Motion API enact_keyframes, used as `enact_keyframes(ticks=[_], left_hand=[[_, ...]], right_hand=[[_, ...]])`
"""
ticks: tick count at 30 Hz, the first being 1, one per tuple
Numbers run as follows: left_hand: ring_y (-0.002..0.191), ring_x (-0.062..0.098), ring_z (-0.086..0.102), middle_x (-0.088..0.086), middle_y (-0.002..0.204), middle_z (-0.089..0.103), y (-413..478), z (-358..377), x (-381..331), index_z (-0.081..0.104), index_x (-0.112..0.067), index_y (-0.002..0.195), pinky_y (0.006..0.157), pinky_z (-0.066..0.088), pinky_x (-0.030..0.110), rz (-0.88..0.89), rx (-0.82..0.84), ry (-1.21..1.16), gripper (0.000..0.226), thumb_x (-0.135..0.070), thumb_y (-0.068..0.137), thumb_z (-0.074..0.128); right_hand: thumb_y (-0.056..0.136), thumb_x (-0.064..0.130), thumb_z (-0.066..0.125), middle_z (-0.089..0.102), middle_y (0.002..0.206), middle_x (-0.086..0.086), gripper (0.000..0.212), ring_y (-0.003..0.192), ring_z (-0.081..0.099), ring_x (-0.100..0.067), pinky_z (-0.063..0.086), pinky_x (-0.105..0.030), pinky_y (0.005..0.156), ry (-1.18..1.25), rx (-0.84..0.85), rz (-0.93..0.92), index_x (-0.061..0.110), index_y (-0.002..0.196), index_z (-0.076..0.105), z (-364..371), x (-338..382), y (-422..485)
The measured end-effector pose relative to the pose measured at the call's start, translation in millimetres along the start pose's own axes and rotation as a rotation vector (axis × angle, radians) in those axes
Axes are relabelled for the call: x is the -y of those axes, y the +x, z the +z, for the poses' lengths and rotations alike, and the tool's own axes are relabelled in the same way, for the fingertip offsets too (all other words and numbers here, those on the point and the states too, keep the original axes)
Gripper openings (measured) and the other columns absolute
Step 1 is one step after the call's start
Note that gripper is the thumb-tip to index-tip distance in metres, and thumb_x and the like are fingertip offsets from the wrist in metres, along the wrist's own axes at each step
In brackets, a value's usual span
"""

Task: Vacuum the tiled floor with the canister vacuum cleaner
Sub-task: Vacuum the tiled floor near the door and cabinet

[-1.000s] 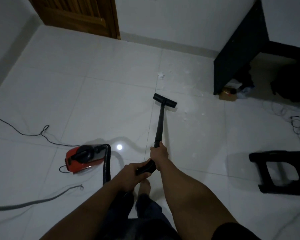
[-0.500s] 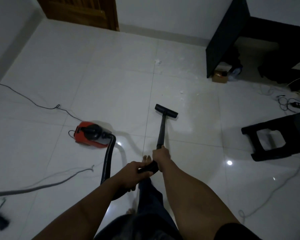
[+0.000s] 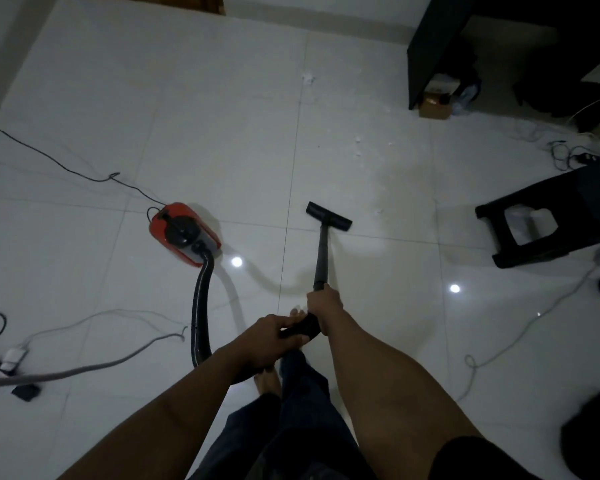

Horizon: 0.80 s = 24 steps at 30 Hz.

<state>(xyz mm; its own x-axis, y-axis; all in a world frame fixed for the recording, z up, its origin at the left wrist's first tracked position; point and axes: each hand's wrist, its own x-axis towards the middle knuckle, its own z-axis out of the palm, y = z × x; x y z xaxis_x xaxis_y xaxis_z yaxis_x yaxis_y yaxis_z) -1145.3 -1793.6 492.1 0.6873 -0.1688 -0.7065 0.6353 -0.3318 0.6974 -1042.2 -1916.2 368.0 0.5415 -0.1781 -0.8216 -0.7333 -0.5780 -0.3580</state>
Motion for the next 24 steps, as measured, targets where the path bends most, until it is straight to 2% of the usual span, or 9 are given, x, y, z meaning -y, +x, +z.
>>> enact_keyframes(ticks=[4,6,9,11,15,17,19,24], left_hand=[[0.044,-0.002,0.05,-0.01,0.07,0.059,10,12,6,0.053,-0.028,0.141,0.045,0.039,0.013,0.01,0.016,0.021,0.045,-0.032,0.097,0.061],[0.048,0.005,0.051,-0.007,0.069,0.06,21,19,7,0.052,-0.032,0.141,0.047,0.042,0.019,0.008,0.022,0.01,0.045,-0.033,0.097,0.061],[0.059,0.018,0.051,0.005,0.075,0.06,37,29,3,0.05,-0.038,0.141,0.051,0.045,0.029,-0.006,0.027,-0.007,0.046,-0.036,0.096,0.062],[0.06,0.019,0.051,0.008,0.076,0.06,52,33,-3,0.049,-0.04,0.141,0.053,0.046,0.032,-0.008,0.031,-0.009,0.048,-0.038,0.095,0.062],[0.063,0.021,0.054,0.012,0.081,0.067,88,36,-24,0.049,-0.04,0.141,0.057,0.052,0.036,-0.029,0.021,0.008,0.05,-0.043,0.093,0.061],[0.061,0.022,0.054,0.013,0.079,0.066,104,36,-37,0.049,-0.038,0.141,0.054,0.051,0.035,-0.035,0.003,-0.001,0.05,-0.04,0.094,0.062],[0.057,0.02,0.051,0.006,0.073,0.062,116,36,-52,0.05,-0.037,0.141,0.051,0.048,0.031,-0.04,-0.011,-0.025,0.048,-0.039,0.094,0.062],[0.047,0.008,0.052,0.0,0.07,0.06,150,25,-93,0.046,-0.033,0.145,0.046,0.048,0.024,-0.015,-0.046,-0.031,0.052,-0.034,0.096,0.062]], right_hand=[[0.092,0.018,0.052,0.062,0.113,-0.011,0.055,0.093,0.063,-0.027,0.055,-0.034,0.065,0.003,0.011,-0.023,0.016,0.147,0.042,-4,-13,12],[0.091,0.018,0.052,0.063,0.109,-0.011,0.056,0.092,0.064,-0.028,0.058,-0.036,0.069,0.014,0.014,-0.023,0.017,0.146,0.043,-9,-18,23],[0.09,0.016,0.052,0.063,0.106,-0.011,0.057,0.091,0.065,-0.028,0.058,-0.037,0.071,0.019,0.016,-0.029,0.018,0.146,0.043,-21,-18,37],[0.091,0.017,0.053,0.063,0.107,-0.011,0.057,0.093,0.065,-0.028,0.059,-0.038,0.074,-0.001,0.014,-0.035,0.018,0.147,0.043,-32,-15,49],[0.091,0.016,0.053,0.063,0.109,-0.011,0.059,0.095,0.065,-0.028,0.056,-0.034,0.07,-0.045,0.014,-0.033,0.02,0.149,0.041,-58,2,78],[0.091,0.016,0.053,0.063,0.109,-0.011,0.06,0.095,0.065,-0.028,0.058,-0.036,0.074,-0.062,0.023,-0.047,0.021,0.149,0.04,-70,14,92],[0.09,0.016,0.054,0.064,0.108,-0.011,0.061,0.095,0.066,-0.028,0.059,-0.04,0.079,-0.08,0.038,-0.058,0.021,0.149,0.04,-81,27,105],[0.09,0.017,0.057,0.065,0.109,-0.011,0.052,0.095,0.067,-0.03,0.06,-0.044,0.083,-0.127,0.067,-0.11,0.016,0.141,0.048,-105,69,138]])
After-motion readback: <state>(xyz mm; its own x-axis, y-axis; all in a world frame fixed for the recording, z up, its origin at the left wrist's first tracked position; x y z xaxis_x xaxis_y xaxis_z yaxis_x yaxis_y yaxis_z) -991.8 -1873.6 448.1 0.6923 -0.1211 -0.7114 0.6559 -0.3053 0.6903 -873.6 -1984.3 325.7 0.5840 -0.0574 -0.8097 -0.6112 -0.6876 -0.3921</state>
